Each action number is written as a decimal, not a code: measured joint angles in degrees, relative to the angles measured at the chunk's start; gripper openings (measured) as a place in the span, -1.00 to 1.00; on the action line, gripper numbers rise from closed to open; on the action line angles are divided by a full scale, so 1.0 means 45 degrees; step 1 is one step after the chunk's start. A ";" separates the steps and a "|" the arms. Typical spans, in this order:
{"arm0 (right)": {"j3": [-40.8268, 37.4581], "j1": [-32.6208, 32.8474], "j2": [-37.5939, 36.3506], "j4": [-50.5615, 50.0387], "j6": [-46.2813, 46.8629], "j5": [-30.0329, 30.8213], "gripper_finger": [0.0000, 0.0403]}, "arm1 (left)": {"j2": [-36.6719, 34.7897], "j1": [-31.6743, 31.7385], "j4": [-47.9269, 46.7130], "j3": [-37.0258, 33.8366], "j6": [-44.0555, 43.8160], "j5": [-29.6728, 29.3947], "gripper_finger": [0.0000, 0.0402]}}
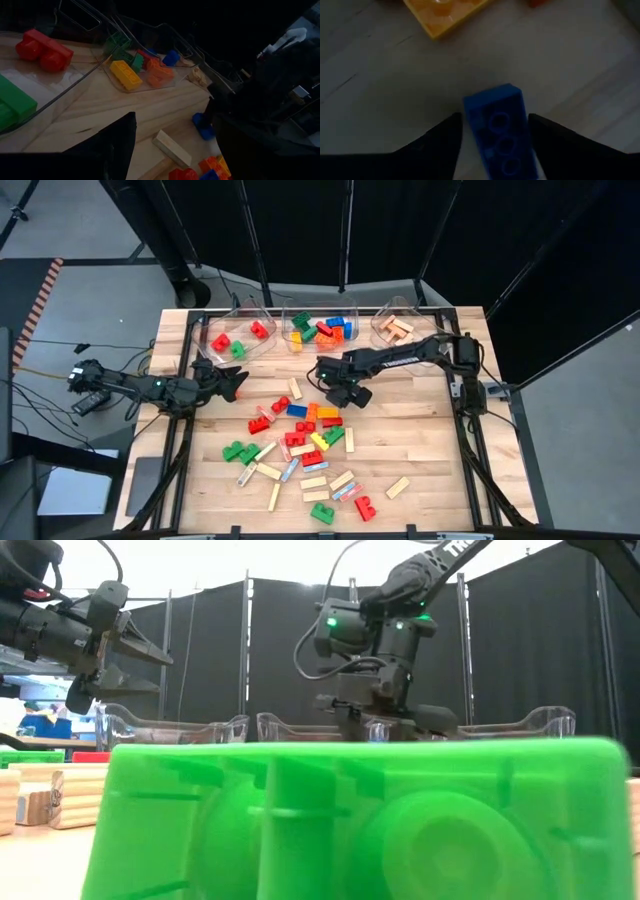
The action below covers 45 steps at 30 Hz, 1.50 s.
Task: Sort blocks by size
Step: Put the large blue game piece into the middle transparent bin
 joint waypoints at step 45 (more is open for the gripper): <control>0.4929 -0.3675 0.0087 0.1440 0.8910 0.3850 0.90 | -0.0003 0.0000 0.0065 0.0000 -0.0087 0.0000 0.34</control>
